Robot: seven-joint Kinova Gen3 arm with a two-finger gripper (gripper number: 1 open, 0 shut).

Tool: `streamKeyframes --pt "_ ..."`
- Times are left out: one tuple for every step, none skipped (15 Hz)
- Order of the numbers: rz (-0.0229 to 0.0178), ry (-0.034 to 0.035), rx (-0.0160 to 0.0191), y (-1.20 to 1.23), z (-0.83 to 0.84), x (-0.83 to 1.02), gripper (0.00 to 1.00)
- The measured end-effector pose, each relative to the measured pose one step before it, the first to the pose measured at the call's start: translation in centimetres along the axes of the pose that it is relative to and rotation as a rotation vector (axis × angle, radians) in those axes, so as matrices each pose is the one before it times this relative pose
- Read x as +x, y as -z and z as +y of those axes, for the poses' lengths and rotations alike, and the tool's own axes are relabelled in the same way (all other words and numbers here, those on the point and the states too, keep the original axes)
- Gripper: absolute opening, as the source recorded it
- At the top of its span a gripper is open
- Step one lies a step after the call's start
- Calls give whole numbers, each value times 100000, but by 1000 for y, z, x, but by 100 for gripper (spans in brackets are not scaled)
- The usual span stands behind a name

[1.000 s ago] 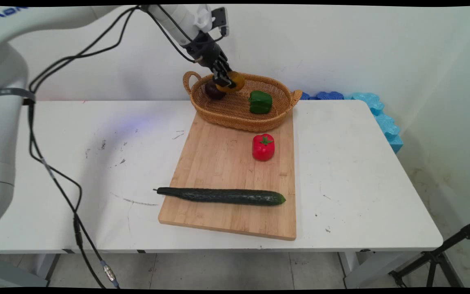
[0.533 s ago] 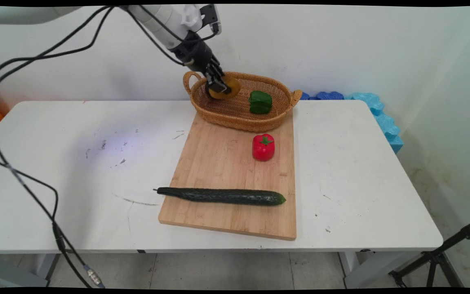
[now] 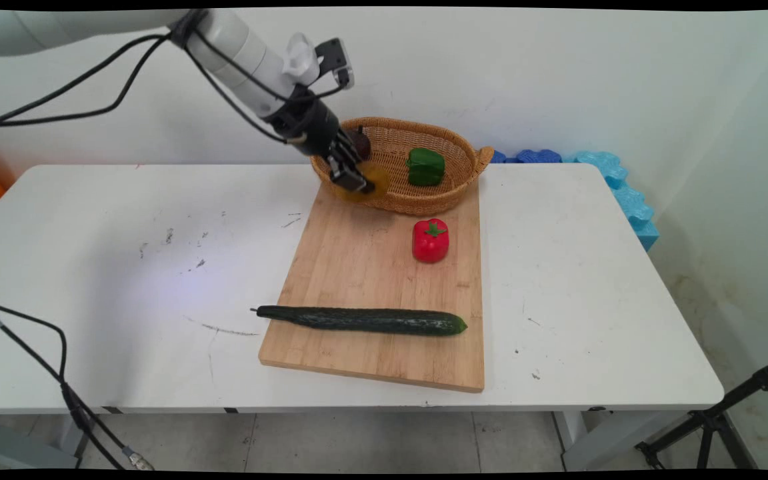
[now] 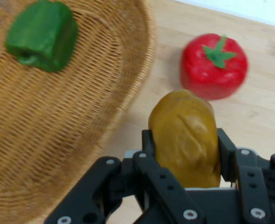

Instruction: Place the picked object on the cutting board

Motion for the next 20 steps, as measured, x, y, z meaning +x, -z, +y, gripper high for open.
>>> streamKeyframes --pt "-152 985 -944 -226 818 -366 0" --pt "-119 1029 -904 -288 770 -368 0" --pt "-80 770 -718 -317 635 -333 0" --pt "-72 807 -766 -365 671 -365 0" --pt "-58 889 -722 -447 630 -375 0" --pt "-32 855 -599 -523 565 -390 0" --pt "7 731 -437 -456 434 -327 0" --pt "-15 717 -359 -565 442 -362 0" --pt "52 518 -143 -500 303 -287 0" --pt "33 515 -95 -577 301 -320 0" --pt "66 473 7 -568 257 -332 0" --pt "108 401 -1 -583 242 -315 0" --pt "94 307 -5 -485 178 -249 0" --pt "124 337 6 -549 187 -281 0" --pt "183 156 -6 -453 141 -211 0" --pt "204 117 -2 -488 147 -225 0" --pt "244 96 18 -450 127 -204 0" --pt "188 98 3 -412 105 -198 0" --pt "162 6 11 -321 81 -147 0" --pt "103 -8 4 -200 46 -96 0"
